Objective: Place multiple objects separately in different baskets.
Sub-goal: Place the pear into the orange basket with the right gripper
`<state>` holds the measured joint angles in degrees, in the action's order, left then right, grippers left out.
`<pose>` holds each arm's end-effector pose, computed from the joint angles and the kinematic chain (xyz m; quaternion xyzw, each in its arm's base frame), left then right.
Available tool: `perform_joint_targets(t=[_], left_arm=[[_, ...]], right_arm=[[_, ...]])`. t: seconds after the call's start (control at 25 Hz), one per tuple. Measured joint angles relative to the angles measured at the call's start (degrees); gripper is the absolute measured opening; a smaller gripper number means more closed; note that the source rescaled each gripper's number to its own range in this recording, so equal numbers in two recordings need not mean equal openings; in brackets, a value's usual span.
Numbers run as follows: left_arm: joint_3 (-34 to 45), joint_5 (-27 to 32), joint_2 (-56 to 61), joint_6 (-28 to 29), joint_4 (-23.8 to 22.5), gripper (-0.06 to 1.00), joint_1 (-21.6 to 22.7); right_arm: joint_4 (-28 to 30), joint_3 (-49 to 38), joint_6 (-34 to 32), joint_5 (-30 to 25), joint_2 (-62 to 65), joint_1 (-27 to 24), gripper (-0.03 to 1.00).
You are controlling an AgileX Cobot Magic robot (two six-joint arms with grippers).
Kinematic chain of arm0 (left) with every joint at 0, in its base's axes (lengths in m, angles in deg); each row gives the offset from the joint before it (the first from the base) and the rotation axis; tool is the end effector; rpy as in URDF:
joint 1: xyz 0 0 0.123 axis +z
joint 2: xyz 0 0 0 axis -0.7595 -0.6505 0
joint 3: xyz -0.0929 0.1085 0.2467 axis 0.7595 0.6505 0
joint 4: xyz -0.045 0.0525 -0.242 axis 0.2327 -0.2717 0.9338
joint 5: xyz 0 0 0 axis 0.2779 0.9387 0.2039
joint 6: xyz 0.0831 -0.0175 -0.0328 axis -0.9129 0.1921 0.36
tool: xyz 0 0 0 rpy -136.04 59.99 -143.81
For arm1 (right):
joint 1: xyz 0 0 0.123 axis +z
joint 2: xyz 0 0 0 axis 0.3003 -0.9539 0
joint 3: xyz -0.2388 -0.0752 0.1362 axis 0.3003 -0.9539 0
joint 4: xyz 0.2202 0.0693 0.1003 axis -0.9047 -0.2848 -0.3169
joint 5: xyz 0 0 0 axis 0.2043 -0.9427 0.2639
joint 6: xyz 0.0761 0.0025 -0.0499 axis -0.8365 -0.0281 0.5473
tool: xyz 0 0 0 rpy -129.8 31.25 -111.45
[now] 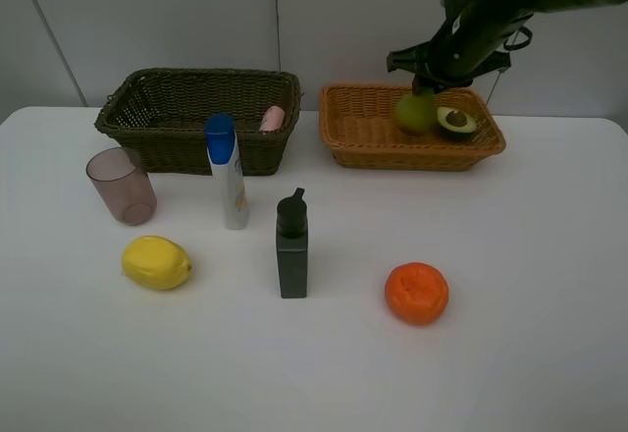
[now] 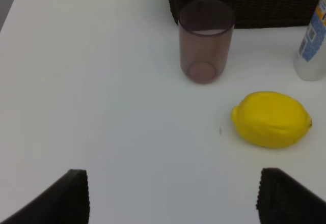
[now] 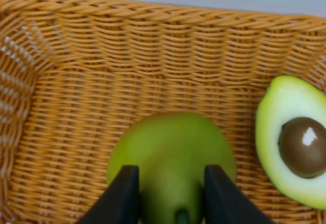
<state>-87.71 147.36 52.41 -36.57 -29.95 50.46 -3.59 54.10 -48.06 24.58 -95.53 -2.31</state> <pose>0.0025 -0.0067 0.2533 0.0083 0.8751 -0.0286 0.4830 0.4421 0.1097 0.2106 -0.0765 0.9399 0.0045 0.3327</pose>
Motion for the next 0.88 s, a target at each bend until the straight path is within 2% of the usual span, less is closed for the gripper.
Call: perform_joint_targets(t=[0.88], left_arm=[[0.0,0.0,0.0,0.0,0.0,0.89,0.0]], right_arm=[[0.1,0.0,0.0,-0.1,-0.4,-0.4,0.0]])
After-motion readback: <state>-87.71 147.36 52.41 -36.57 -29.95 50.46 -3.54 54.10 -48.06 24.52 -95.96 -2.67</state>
